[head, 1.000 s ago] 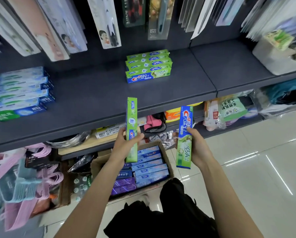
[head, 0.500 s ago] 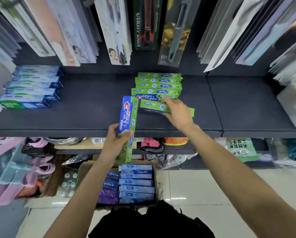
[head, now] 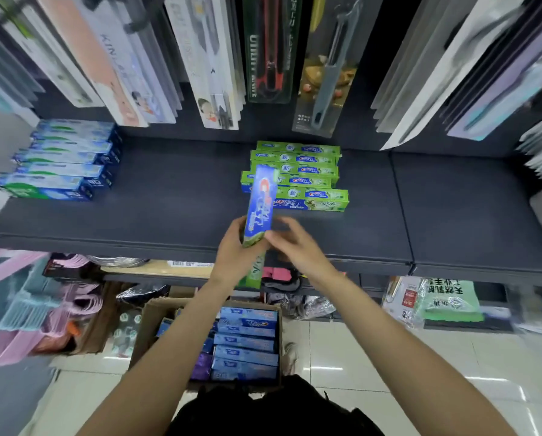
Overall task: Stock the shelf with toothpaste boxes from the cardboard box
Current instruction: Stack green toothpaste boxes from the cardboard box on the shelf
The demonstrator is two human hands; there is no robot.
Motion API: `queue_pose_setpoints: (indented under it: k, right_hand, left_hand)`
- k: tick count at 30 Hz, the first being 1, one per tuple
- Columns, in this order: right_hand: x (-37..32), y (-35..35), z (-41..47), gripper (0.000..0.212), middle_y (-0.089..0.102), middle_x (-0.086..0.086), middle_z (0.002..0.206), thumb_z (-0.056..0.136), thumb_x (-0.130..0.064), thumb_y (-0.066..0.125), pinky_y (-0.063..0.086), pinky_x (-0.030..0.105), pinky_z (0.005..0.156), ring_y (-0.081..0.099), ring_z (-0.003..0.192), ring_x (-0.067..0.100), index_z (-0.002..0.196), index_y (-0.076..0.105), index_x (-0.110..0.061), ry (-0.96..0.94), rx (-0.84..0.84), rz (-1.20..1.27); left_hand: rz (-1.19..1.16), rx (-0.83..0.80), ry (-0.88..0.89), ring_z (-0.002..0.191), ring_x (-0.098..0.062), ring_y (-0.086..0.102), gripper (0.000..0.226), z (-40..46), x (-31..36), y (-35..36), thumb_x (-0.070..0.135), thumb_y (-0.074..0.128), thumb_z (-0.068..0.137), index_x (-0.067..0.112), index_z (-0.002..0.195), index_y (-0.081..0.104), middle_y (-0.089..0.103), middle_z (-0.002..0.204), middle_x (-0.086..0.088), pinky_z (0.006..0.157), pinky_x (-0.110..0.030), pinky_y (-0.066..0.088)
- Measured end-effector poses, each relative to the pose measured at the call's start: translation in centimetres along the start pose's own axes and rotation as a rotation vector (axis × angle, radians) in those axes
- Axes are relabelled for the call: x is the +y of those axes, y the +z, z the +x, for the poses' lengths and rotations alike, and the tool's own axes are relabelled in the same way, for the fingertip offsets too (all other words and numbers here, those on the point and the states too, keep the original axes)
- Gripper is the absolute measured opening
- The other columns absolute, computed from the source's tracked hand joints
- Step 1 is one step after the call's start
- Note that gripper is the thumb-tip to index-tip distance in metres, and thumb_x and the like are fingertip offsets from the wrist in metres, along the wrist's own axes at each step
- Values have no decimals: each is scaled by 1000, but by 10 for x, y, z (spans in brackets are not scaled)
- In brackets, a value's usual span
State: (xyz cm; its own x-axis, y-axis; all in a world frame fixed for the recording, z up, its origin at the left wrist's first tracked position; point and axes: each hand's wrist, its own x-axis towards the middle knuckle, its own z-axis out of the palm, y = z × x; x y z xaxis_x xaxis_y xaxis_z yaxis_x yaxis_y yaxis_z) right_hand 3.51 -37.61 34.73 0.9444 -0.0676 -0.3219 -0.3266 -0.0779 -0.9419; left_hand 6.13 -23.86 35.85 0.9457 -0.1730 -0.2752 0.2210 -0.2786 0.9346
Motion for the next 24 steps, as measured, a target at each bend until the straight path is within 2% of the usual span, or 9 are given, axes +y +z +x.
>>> queue_pose_setpoints:
  k: [2, 4, 6, 9, 11, 15, 20, 22, 24]
  right_hand:
    - [5, -2, -6, 46, 65, -5, 120, 84, -33, 68, 48, 35, 97, 61, 110, 13, 127, 53, -26, -12, 8, 9]
    - [0, -15, -2, 47, 66, -3, 118, 84, -26, 71, 48, 31, 93, 62, 107, 15, 128, 55, -22, -39, 50, -64]
    - [-6, -31, 5, 52, 63, -4, 115, 82, -26, 72, 45, 25, 90, 59, 107, 16, 130, 54, -25, -86, 66, -265]
    - [-15, -50, 20, 50, 56, -2, 114, 85, -32, 66, 39, 36, 92, 49, 110, 23, 132, 49, -40, -216, 155, -890]
    - [-20, -54, 31, 48, 52, 0, 120, 90, -31, 59, 33, 42, 96, 42, 116, 26, 135, 45, -41, -257, 166, -1189]
    - [-11, -48, 59, 49, 51, 4, 125, 92, -27, 58, 33, 43, 96, 40, 118, 28, 137, 43, -37, -284, 150, -1376]
    - [-1, -44, 79, 51, 48, 11, 124, 84, -22, 68, 34, 49, 97, 41, 118, 33, 131, 51, -27, -235, 261, -1434]
    - [3, -34, 75, 52, 51, 16, 125, 75, -9, 72, 34, 55, 99, 45, 117, 38, 124, 57, -19, -236, 365, -1402]
    - [9, -18, 60, 51, 54, 19, 123, 70, -2, 72, 37, 57, 99, 48, 115, 41, 119, 60, -14, -305, 428, -1314]
  left_hand:
    - [47, -149, 89, 106, -11, 58, 52, 2, -1, 6, 29, 72, 73, 36, 120, 49, 58, 118, -2, 93, -30, 49]
    - [167, -254, 126, 115, -17, 53, 68, 6, -5, 5, 36, 65, 67, 37, 132, 44, 54, 123, -3, 101, -38, 43]
    - [448, -219, 177, 126, -22, 40, 72, 12, -11, -3, 35, 62, 76, 24, 143, 37, 46, 134, -5, 105, -31, 32]
    - [873, -12, 298, 133, -25, 31, 67, 20, -27, -22, 33, 62, 86, 13, 143, 36, 41, 143, -7, 112, -36, 23]
    - [1039, -15, 228, 139, -25, 27, 69, 24, -40, -34, 39, 57, 88, 14, 146, 29, 34, 149, -6, 118, -42, 12]
    - [1250, -119, 144, 142, -22, 23, 72, 25, -54, -45, 47, 47, 92, 16, 150, 18, 22, 155, -3, 118, -45, 2]
    - [1227, -114, 162, 141, -21, 27, 72, 29, -56, -51, 43, 50, 91, 16, 150, 18, 25, 155, -2, 119, -46, 5]
    - [1159, -105, 175, 139, -21, 33, 70, 29, -56, -53, 40, 52, 90, 16, 149, 22, 33, 152, -3, 119, -45, 7]
    - [986, -56, 208, 132, -22, 42, 63, 28, -58, -56, 34, 55, 90, 17, 145, 31, 46, 142, -5, 117, -43, 15]
